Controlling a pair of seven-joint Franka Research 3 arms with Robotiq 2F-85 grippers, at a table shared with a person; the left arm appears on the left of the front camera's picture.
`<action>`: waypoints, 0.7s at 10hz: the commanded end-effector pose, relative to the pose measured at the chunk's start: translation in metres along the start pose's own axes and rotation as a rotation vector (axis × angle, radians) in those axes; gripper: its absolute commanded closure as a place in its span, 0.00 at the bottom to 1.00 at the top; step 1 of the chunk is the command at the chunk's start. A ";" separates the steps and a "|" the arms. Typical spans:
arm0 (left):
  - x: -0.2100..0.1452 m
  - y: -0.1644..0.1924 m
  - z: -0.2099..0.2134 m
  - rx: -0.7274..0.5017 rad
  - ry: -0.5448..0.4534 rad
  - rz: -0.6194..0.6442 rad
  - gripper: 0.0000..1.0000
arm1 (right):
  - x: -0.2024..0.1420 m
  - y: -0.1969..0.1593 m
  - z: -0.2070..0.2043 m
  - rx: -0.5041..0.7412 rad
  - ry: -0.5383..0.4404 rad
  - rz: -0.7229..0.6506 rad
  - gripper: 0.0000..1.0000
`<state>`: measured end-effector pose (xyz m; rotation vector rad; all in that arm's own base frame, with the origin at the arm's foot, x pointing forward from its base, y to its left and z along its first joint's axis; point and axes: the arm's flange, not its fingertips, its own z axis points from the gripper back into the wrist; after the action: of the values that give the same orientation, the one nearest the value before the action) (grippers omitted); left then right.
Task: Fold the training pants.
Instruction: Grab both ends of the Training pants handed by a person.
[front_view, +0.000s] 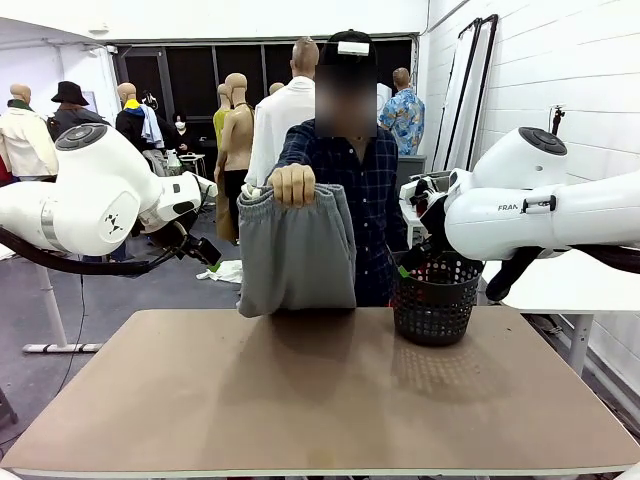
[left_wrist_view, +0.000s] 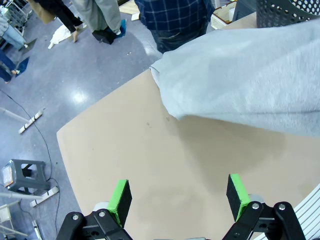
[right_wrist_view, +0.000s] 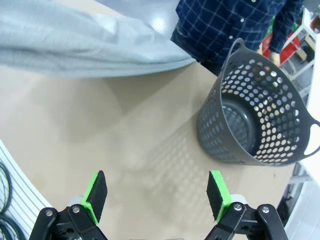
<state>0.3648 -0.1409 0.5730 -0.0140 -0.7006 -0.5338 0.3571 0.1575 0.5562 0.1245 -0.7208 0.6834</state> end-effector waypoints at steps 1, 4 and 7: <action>0.000 0.000 0.001 -0.001 -0.002 -0.001 0.00 | 0.001 0.000 0.001 0.000 -0.002 -0.004 0.00; 0.000 0.000 0.001 -0.001 -0.002 -0.001 0.00 | 0.001 0.000 0.001 0.000 -0.002 -0.004 0.00; 0.000 0.000 0.001 -0.001 -0.002 -0.001 0.00 | 0.001 0.000 0.001 0.000 -0.002 -0.004 0.00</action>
<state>0.3648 -0.1409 0.5730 -0.0140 -0.7006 -0.5338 0.3571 0.1575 0.5562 0.1245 -0.7208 0.6834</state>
